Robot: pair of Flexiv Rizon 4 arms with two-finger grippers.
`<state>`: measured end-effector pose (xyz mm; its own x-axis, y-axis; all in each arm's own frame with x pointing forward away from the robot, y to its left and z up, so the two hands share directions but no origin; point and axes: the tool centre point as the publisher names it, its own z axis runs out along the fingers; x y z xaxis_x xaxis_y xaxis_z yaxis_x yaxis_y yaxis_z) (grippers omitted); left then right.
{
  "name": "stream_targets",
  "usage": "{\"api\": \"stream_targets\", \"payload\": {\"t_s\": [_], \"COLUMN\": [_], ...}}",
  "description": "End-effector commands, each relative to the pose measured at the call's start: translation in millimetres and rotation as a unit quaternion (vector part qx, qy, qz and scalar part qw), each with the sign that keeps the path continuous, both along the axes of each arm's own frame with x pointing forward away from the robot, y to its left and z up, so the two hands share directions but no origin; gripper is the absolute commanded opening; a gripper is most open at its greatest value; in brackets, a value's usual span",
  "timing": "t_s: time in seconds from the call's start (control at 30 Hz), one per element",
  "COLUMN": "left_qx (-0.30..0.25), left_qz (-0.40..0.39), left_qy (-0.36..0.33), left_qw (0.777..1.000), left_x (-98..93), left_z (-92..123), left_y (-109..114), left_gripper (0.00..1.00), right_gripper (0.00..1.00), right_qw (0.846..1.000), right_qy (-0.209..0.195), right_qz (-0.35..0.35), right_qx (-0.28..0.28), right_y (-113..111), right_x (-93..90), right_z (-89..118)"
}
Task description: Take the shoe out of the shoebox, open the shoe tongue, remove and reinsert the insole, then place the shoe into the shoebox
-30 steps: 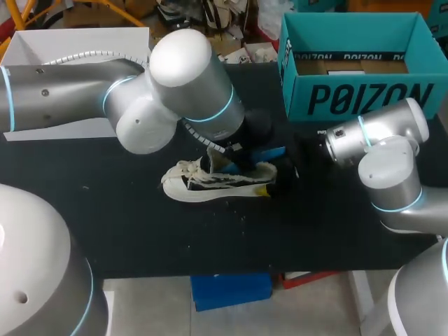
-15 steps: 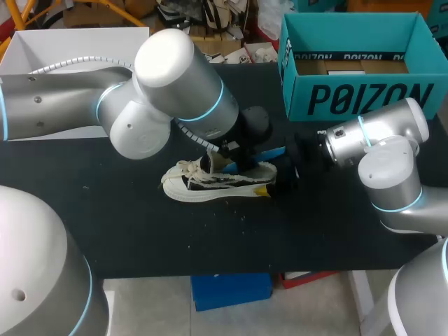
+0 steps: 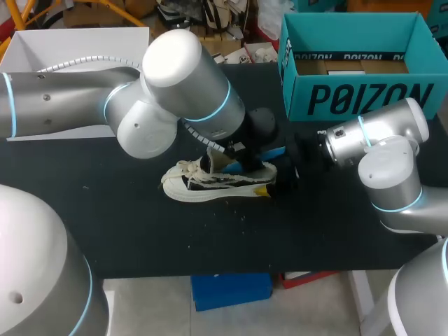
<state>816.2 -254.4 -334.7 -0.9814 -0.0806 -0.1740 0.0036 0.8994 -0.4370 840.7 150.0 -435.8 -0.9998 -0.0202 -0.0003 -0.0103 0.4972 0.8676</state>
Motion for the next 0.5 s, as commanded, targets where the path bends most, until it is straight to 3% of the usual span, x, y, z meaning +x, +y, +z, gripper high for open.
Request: {"api": "stream_targets", "payload": {"t_s": [0.03,0.07,0.3,0.5], "left_qx": [-0.002,-0.003,-0.005,-0.015], "left_qz": [0.003,0.007,0.007,-0.015], "left_qy": [0.0,-0.001,-0.003,-0.001], "left_qw": [1.0,1.0,1.0,1.0], "left_x": [2.1,2.5,3.0,-12.6], "left_z": [-4.2,-4.0,-2.4,10.6], "left_y": [-5.9,-5.9,-2.4,12.2], "left_gripper": [0.09,0.0,0.0,0.0], "right_gripper": [0.0,0.0,0.0,0.0], "right_qw": [1.0,1.0,1.0,1.0], "right_qy": [0.0,0.0,0.0,0.0], "right_qz": [0.0,0.0,0.0,0.0], "right_qx": [-0.001,-0.001,-0.001,-0.001], "right_y": [0.0,0.0,0.0,0.0], "right_x": [0.0,0.0,0.0,0.0], "right_z": [-6.7,-6.7,-6.7,-6.7]}}
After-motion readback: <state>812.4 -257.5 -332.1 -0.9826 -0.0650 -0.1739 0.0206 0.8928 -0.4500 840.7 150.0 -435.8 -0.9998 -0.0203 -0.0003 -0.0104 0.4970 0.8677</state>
